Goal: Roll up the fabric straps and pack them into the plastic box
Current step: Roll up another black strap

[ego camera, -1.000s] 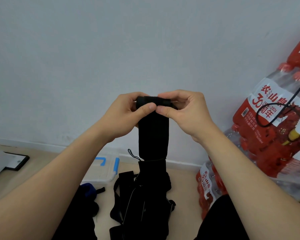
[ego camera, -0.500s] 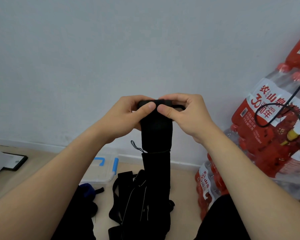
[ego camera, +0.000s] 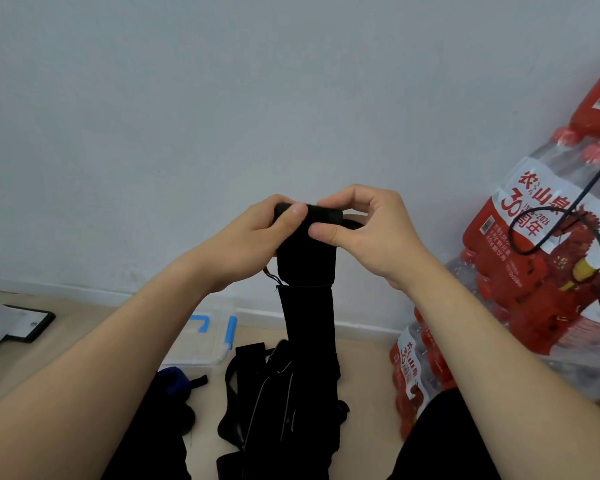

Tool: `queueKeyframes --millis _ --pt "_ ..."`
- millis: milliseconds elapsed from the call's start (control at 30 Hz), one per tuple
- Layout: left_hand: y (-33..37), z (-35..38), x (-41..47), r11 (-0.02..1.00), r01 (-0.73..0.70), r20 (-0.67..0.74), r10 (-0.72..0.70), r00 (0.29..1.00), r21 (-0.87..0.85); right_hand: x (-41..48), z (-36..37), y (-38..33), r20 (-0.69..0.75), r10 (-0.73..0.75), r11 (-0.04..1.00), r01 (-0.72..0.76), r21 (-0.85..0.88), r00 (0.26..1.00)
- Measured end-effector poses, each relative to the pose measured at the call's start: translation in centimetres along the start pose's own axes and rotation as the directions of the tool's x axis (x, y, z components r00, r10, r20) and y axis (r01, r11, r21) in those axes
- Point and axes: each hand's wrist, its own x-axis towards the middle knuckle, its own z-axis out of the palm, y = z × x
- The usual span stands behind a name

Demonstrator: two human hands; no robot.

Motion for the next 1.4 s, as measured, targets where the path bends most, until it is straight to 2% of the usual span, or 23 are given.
queueKeyframes --millis 100,200,300,467,567,633,733,900,1067,1267,1400 --pt "0.0 0.2 -0.1 1.000 -0.025 -0.042 0.026 0.999 0.015 -0.1 0.1 -0.1 0.004 0.010 0.997 -0.010 0.074 1.000" --pt "0.1 0.2 -0.2 0.996 -0.074 -0.032 0.073 0.997 -0.049 0.0 0.0 -0.5 0.036 0.114 0.974 -0.118 0.194 0.993" --pt "0.3 0.1 -0.3 0.991 -0.097 -0.014 0.096 0.995 -0.096 -0.1 -0.2 -0.5 0.063 0.133 0.980 -0.141 0.141 0.989" --pt "0.6 -0.5 -0.1 0.990 -0.047 0.030 0.051 0.998 -0.129 -0.6 -0.1 -0.6 0.025 0.037 0.991 -0.040 0.127 0.999" --pt "0.3 -0.3 0.1 0.998 -0.044 -0.024 0.043 0.999 -0.043 -0.6 0.1 -0.6 0.035 0.006 0.997 -0.008 0.071 0.999" --pt "0.1 -0.1 0.3 0.997 -0.043 -0.074 0.038 0.997 -0.068 -0.5 -0.1 -0.5 0.090 0.022 0.995 -0.030 0.090 0.996" --pt "0.2 -0.1 0.3 0.995 -0.064 -0.130 0.053 0.990 -0.083 -0.6 0.1 -0.3 0.180 0.058 0.998 -0.057 -0.012 0.982" --pt "0.2 -0.3 0.1 0.988 -0.082 -0.087 0.071 0.994 -0.132 -0.1 0.7 0.2 0.047 0.053 0.997 -0.050 -0.067 0.997" --pt "0.1 -0.5 0.2 0.982 -0.122 -0.044 0.117 0.992 -0.141 0.0 1.1 0.4 0.023 0.151 0.987 -0.152 0.061 0.988" --pt "-0.5 -0.7 0.1 0.977 -0.151 -0.088 0.139 0.986 -0.148 0.1 -0.3 0.0 0.279 0.203 0.914 -0.284 0.290 0.939" --pt "-0.3 -0.7 0.1 0.986 -0.141 -0.084 0.133 0.987 -0.086 0.1 -0.4 0.4 0.243 0.177 0.927 -0.245 0.285 0.954"
